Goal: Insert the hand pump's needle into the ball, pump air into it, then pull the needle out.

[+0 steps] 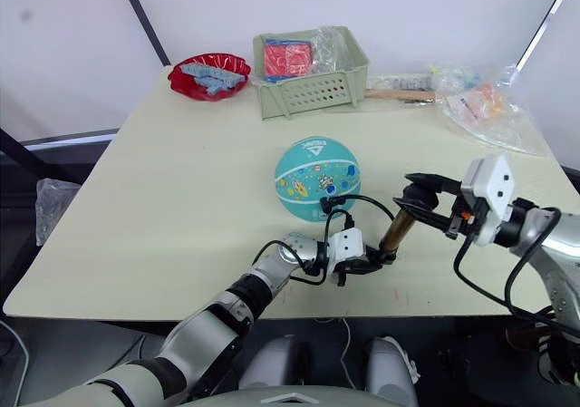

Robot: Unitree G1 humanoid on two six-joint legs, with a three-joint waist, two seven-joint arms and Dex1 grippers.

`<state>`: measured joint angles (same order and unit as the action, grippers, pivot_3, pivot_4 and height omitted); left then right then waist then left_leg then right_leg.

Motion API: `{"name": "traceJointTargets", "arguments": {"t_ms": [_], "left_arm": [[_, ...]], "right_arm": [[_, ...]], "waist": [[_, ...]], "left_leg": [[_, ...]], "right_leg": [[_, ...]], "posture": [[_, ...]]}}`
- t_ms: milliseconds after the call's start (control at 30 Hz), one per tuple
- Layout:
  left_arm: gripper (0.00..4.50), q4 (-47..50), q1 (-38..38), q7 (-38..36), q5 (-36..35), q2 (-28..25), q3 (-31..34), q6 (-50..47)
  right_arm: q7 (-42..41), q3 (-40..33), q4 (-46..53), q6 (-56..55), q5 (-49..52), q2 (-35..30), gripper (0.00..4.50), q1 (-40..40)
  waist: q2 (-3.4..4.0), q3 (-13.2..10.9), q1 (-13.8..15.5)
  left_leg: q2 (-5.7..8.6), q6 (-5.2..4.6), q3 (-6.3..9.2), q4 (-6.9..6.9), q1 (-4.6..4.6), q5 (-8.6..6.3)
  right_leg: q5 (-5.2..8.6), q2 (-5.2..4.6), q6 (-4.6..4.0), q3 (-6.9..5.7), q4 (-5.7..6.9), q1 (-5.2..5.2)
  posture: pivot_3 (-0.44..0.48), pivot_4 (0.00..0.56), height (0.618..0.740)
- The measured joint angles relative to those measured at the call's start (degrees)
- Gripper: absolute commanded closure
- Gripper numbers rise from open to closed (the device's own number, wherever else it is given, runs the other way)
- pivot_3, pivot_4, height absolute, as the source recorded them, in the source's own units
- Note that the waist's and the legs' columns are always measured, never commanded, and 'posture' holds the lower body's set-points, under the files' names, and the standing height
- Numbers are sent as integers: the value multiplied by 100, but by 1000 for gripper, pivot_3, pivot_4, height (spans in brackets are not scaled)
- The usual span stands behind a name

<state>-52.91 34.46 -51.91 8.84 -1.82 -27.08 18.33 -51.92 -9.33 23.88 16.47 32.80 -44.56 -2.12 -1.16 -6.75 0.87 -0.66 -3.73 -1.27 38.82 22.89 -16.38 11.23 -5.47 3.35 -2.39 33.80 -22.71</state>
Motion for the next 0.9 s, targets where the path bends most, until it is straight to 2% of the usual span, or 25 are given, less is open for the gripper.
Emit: {"name": "traceJointTargets", "arguments": {"t_ms": [367, 567, 900], "left_arm": [[3415, 1, 2, -18, -1, 2, 0, 1], [3415, 39, -1, -32, -1, 6, -2, 2], [3415, 70, 16, -40, -2, 27, -1, 3]], "right_arm": [[79, 303, -161, -230, -386, 252, 2923, 117], [197, 108, 34, 242, -149, 194, 2923, 108], [230, -737, 485, 1402, 909, -532, 2923, -510]], "waist": [[5, -4, 3], [17, -17, 5], [41, -56, 13]], "left_leg": [[0, 0, 0, -3, 0, 0], [0, 2, 0, -8, 2, -1], [3, -2, 0, -10, 6, 1]], "right_leg": [[1, 0, 0, -2, -1, 0], [1, 0, -1, -2, -5, -1], [1, -4, 0, -4, -8, -3]], "posture": [[0, 150, 738], [0, 150, 738], [0, 150, 738]]}}
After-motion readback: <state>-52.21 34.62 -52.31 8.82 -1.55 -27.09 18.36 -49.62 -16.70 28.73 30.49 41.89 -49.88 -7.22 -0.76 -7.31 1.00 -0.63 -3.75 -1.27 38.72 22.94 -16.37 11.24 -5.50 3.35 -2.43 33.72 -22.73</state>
